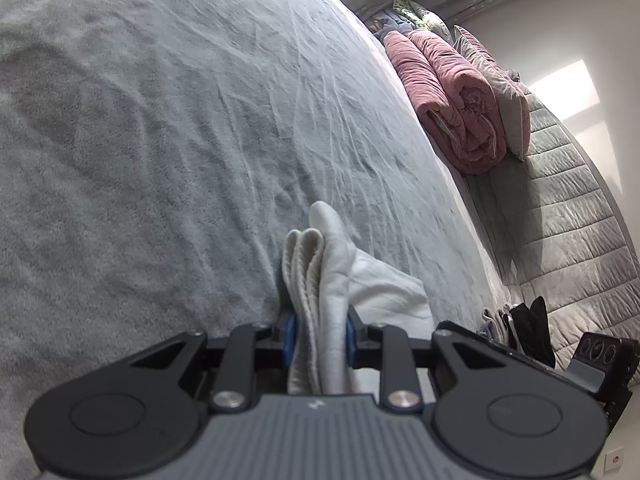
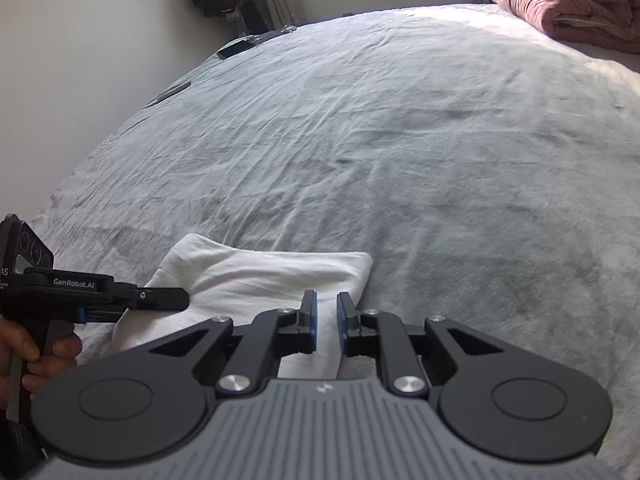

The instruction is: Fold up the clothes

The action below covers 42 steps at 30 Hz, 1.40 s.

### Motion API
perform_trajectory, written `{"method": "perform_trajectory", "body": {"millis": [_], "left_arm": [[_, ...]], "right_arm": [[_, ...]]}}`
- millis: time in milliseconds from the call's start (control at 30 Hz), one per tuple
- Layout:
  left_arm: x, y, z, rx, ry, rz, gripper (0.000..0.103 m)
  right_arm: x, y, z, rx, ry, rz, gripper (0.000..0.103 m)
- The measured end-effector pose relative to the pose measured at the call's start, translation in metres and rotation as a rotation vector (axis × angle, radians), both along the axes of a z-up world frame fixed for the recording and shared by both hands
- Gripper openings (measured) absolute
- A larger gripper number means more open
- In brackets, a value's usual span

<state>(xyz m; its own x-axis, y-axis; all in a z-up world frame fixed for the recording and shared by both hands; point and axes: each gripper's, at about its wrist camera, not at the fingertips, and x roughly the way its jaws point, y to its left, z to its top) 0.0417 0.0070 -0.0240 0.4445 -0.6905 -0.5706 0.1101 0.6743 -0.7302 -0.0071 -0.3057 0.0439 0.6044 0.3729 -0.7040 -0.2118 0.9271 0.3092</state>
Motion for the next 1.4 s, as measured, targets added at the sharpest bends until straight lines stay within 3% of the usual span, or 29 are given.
{"method": "perform_trajectory", "body": {"millis": [100,200,300,400,700,1400], "left_arm": [[-0.001,-0.001,0.001,0.013,-0.009,0.001,0.026],[-0.002,-0.002,0.002,0.026,-0.018,0.001,0.026],[-0.002,-0.004,0.003,0.043,-0.025,0.002,0.026],[-0.003,-0.006,0.006,0.066,-0.039,-0.002,0.026],[-0.003,-0.009,0.008,0.086,-0.045,-0.006,0.026],[-0.002,-0.006,0.004,0.034,-0.002,0.028,0.026]], "right_arm": [[0.008,0.002,-0.013,-0.046,0.062,-0.028,0.015],[0.007,-0.001,-0.012,-0.037,0.056,-0.04,0.018],[0.0,-0.006,-0.006,0.012,0.06,-0.047,0.021],[-0.007,-0.02,-0.003,0.126,0.098,-0.081,0.024],[-0.023,-0.037,-0.022,0.294,0.197,-0.122,0.027],[-0.012,-0.05,-0.047,0.512,0.168,-0.169,0.028]]}}
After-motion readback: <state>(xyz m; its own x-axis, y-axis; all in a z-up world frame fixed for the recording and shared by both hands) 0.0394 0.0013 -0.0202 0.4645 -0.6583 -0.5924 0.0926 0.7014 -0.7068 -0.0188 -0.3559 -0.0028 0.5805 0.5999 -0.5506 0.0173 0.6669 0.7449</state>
